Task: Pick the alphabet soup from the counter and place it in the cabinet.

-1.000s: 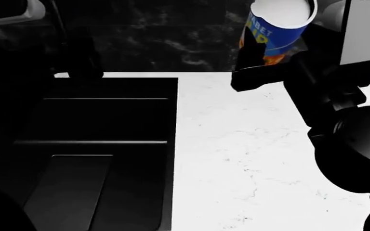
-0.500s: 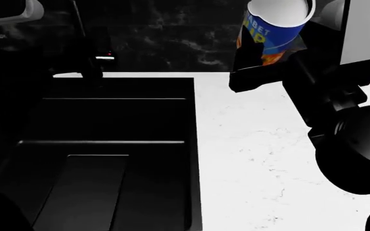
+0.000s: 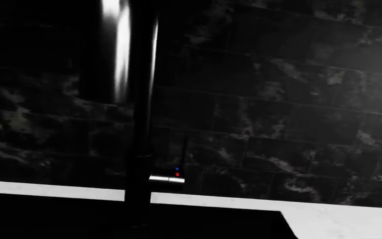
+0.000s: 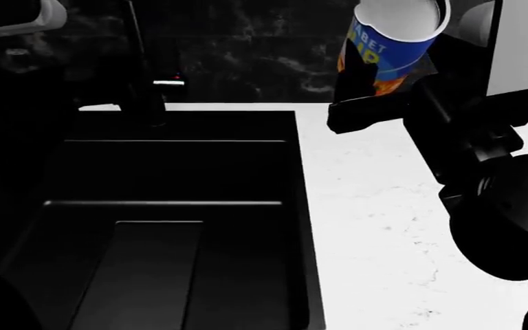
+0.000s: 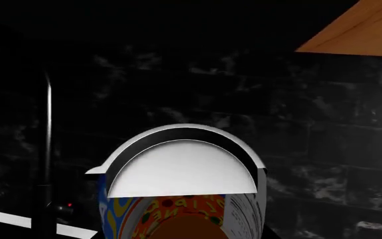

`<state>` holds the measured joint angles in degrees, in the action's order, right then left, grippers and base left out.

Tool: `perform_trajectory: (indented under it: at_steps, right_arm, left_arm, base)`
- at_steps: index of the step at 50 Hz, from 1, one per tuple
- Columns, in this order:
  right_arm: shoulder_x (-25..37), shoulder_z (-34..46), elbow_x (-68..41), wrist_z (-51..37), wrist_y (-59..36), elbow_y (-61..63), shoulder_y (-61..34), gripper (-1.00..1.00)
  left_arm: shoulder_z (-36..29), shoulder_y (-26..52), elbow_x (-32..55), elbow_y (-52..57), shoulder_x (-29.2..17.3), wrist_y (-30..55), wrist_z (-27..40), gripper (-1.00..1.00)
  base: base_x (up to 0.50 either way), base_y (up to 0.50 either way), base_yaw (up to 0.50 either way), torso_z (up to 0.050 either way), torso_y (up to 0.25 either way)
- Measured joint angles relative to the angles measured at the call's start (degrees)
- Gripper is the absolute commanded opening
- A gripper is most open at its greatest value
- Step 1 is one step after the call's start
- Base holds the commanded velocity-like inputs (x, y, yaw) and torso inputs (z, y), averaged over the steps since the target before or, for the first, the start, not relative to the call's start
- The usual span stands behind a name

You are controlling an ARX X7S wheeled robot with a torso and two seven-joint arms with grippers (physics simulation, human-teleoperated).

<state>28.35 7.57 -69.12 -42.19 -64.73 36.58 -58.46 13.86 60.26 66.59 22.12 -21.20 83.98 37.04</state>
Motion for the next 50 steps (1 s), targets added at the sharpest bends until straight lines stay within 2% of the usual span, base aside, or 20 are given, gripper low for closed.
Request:
perform_trajectory:
  at_steps: [50]
  right_arm:
    - [0.64,0.58,-0.73,-0.53,1.52,-0.29,0.50,-1.00]
  left_arm:
    - [-2.58,-0.52,4.33,-0.86,-1.66,-3.12,3.14,1.00]
  base:
    - [0.00,0.15,0.00,0.000,0.001]
